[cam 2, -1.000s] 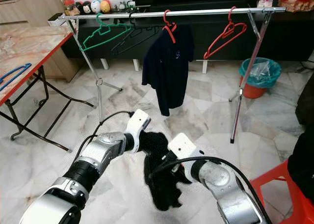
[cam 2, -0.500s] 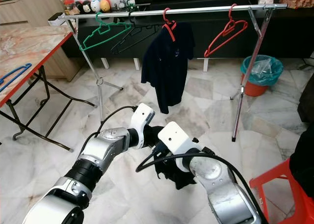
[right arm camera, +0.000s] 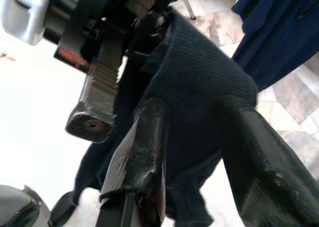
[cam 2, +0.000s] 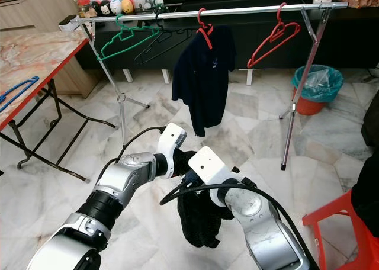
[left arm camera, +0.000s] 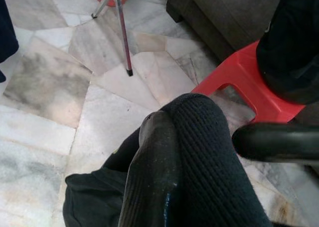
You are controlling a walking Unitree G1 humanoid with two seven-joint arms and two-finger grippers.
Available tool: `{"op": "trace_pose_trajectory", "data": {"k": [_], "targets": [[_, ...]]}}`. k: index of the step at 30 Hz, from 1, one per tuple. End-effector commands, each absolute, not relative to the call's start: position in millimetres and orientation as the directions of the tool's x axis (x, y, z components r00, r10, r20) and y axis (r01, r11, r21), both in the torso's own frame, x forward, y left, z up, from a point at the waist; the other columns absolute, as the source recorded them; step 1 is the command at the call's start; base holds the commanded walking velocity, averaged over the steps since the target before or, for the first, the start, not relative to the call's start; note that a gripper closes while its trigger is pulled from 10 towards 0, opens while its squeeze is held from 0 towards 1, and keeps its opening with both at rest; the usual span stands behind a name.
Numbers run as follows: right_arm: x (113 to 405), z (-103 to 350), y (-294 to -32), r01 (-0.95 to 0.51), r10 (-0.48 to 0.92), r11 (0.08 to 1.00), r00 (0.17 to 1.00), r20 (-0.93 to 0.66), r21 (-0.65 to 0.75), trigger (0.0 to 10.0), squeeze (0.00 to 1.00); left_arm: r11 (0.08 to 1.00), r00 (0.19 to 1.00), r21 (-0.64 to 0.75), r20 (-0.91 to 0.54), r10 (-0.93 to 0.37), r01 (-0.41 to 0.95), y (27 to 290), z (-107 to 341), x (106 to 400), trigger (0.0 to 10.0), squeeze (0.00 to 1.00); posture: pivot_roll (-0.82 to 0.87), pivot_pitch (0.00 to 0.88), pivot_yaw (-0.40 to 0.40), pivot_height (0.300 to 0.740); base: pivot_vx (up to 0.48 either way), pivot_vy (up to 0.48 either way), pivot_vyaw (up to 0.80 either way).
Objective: Hang hanger
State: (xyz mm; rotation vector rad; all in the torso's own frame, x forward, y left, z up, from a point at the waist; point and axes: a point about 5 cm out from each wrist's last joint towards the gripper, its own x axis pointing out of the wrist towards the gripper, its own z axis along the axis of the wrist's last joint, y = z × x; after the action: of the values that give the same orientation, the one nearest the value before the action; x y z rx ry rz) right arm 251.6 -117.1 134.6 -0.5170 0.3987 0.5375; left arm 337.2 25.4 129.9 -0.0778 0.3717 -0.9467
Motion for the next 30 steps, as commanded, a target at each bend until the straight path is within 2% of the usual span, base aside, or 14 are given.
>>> {"op": "trace_pose_trajectory", "data": {"k": [1, 10, 20, 30], "targets": [[248, 134, -110, -0.597, 0.401, 0.725, 0.772, -0.493, -0.344, 10.0, 0.0, 0.587, 0.535, -0.229, -0.25, -0.807, 0.777, 29, 137, 339, 10.0, 0.0, -0.13, 0.064, 0.171, 0.74, 0.0, 0.0, 0.0], [242, 132, -105, -0.634, 0.435, 0.712, 0.736, -0.519, -0.302, 10.0, 0.0, 0.587, 0.533, -0.242, -0.253, -0.807, 0.773, 28, 137, 339, 10.0, 0.0, -0.13, 0.062, 0.168, 0.74, 0.0, 0.0, 0.0], [262, 138, -117, -0.424, 0.252, 0.834, 0.861, -0.442, -0.352, 10.0, 0.0, 0.537, 0.475, -0.3, -0.257, -0.841, 0.788, 27, 143, 334, 10.0, 0.0, -0.13, 0.057, 0.163, 0.74, 0.0, 0.0, 0.0], [272, 141, -123, -0.294, 0.143, 0.89, 0.905, -0.401, -0.348, 10.0, 0.0, 0.52, 0.452, -0.339, -0.261, -0.853, 0.784, 25, 144, 331, 10.0, 0.0, -0.12, 0.055, 0.159, 0.74, 0.0, 0.0, 0.0]]}}
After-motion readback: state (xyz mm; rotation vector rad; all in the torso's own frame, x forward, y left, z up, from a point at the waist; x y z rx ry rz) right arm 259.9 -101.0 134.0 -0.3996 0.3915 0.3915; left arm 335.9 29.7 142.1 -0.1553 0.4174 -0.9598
